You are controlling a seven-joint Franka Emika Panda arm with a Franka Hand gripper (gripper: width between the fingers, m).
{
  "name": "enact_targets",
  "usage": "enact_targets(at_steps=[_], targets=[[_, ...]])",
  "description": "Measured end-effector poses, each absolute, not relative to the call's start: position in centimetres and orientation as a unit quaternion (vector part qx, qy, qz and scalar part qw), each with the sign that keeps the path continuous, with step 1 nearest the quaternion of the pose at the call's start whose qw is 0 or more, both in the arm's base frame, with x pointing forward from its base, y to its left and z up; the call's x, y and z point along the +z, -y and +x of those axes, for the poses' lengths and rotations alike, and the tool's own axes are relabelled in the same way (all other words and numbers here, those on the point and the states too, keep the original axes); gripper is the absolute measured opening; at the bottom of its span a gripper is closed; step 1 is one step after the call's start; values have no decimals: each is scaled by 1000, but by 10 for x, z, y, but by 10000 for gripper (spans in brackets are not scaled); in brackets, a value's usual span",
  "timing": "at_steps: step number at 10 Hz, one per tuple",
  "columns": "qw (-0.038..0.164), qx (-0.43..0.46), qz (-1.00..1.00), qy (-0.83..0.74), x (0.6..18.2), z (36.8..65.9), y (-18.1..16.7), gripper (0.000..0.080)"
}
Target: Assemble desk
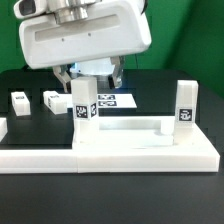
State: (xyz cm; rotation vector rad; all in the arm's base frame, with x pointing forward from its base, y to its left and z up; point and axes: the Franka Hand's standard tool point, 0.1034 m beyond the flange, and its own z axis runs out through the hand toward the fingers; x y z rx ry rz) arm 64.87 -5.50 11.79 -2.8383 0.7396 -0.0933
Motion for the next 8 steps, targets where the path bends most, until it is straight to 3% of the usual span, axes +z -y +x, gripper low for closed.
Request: enact_targets(at_steps=[2, 4, 6, 7, 8], targets=[[87, -29, -967, -240, 110, 643, 64, 649], [83, -28, -964, -249, 110, 643, 66, 649], [85, -25, -954, -286, 110, 643, 65, 400], [85, -22, -945, -314, 110, 643, 66, 400], [85, -18, -930, -356, 110, 642, 67, 295]])
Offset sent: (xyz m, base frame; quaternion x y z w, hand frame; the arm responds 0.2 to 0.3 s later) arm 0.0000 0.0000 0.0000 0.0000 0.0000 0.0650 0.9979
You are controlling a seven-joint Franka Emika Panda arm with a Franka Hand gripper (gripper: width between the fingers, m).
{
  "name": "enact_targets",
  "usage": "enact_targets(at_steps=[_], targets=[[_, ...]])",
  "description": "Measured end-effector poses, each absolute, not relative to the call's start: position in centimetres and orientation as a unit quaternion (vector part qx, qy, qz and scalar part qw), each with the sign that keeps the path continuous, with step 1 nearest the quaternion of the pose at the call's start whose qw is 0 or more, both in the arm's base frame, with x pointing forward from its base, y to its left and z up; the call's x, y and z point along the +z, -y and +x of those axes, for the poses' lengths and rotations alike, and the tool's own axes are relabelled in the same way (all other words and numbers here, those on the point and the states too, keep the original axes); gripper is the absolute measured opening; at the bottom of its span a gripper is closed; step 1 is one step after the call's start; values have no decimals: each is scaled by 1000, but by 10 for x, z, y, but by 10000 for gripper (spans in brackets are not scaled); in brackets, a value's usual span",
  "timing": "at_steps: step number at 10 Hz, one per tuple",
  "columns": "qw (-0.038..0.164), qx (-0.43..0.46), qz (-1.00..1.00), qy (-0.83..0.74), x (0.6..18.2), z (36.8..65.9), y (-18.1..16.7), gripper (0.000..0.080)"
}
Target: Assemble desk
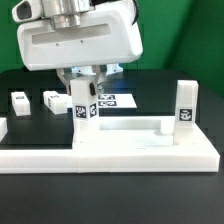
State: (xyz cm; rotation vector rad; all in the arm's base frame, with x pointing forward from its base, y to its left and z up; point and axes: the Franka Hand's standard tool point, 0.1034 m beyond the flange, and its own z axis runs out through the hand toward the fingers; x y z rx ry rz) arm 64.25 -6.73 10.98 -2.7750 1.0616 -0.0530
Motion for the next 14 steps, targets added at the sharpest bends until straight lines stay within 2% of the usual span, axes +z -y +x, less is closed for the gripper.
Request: enact_targets(at_steps=[5, 7, 8, 9, 10, 11, 12, 13, 14], targets=[[96, 3, -763, -639, 108, 644, 65, 294], [128, 4, -675, -727, 107, 642, 67, 294], [128, 4, -675, -727, 108, 641, 67, 294], [128, 4, -677, -725, 107, 642, 66, 371], [127, 1, -693, -710, 107, 642, 65, 507], [109, -10, -741, -662, 107, 642, 59, 507], [93, -25, -810, -578, 108, 646, 52, 624], [70, -36, -867, -492, 107, 645, 44, 642], [72, -36, -873, -481, 107, 645, 41, 642]])
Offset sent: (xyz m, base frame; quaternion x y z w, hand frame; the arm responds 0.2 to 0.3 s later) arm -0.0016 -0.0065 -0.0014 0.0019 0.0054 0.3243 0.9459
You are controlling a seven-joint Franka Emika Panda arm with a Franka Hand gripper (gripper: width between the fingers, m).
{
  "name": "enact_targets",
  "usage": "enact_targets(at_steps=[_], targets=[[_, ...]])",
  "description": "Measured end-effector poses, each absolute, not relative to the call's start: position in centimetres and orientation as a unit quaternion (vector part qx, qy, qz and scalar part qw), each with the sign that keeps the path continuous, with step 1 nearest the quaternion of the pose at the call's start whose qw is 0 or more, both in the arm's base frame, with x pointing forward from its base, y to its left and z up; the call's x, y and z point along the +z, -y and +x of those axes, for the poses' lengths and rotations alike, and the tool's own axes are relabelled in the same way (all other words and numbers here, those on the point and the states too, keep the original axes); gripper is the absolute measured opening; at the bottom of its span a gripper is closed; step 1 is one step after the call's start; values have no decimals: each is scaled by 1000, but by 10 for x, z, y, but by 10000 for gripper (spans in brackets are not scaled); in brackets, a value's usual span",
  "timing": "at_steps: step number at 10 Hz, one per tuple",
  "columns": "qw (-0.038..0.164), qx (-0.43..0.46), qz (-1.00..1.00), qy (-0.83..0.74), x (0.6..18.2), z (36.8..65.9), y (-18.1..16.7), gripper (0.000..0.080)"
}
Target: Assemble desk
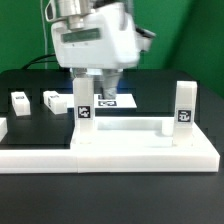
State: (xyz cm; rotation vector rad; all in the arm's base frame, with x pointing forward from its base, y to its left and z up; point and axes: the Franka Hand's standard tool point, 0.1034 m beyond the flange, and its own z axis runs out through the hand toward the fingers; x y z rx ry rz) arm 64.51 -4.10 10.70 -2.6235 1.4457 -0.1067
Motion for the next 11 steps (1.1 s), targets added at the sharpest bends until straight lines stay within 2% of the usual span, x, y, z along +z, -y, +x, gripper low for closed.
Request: enact_targets(at_steps=[3, 5, 7, 9, 10, 11], targets=[[64, -46, -930, -358, 107, 644, 49, 649], [49, -58, -970, -233, 102, 639, 70, 649], [27, -64, -990, -127, 102, 641, 61, 649], [27, -65, -990, -126, 102, 643, 57, 649], [27, -65, -989, -128, 102, 643, 57, 547], [28, -65, -988, -141, 102, 643, 57, 410]])
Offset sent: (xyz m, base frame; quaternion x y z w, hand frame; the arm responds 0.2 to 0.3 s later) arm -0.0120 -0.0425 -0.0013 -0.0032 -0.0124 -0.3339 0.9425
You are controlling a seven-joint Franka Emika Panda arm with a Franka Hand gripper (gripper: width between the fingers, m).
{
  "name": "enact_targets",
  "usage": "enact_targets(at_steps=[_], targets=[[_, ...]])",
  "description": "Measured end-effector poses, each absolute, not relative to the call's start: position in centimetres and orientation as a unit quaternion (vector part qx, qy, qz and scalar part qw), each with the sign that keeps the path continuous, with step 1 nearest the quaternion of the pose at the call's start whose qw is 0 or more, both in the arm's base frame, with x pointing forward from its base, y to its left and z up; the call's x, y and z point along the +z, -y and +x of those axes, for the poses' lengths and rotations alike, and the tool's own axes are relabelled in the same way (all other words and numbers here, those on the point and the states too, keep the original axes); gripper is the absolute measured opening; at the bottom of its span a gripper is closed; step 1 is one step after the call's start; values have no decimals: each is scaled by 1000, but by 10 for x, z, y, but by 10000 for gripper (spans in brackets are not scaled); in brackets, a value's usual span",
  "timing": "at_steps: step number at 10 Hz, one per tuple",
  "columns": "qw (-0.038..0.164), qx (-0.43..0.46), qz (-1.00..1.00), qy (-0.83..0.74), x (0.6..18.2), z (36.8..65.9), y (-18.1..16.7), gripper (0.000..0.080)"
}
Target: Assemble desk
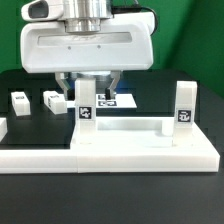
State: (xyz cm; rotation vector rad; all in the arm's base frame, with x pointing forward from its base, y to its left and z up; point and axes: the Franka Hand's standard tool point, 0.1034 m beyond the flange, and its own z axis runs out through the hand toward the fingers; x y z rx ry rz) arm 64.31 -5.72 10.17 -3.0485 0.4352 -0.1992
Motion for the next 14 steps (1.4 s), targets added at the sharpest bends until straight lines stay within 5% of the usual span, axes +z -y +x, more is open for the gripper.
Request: enact_targets(at_steps=[1, 2, 4, 7, 9, 13, 14], targets=[[30, -64, -983, -169, 102, 643, 58, 410], [31, -62, -974, -215, 101, 642, 60, 293], [35, -60, -961, -266, 101, 642, 61, 293], [66, -43, -871, -484, 101, 643, 66, 293], [112, -13, -752, -650, 101, 642, 70, 294], [112, -9, -732, -672, 101, 642, 68, 301], [112, -9, -732, -672, 101, 642, 67, 516]])
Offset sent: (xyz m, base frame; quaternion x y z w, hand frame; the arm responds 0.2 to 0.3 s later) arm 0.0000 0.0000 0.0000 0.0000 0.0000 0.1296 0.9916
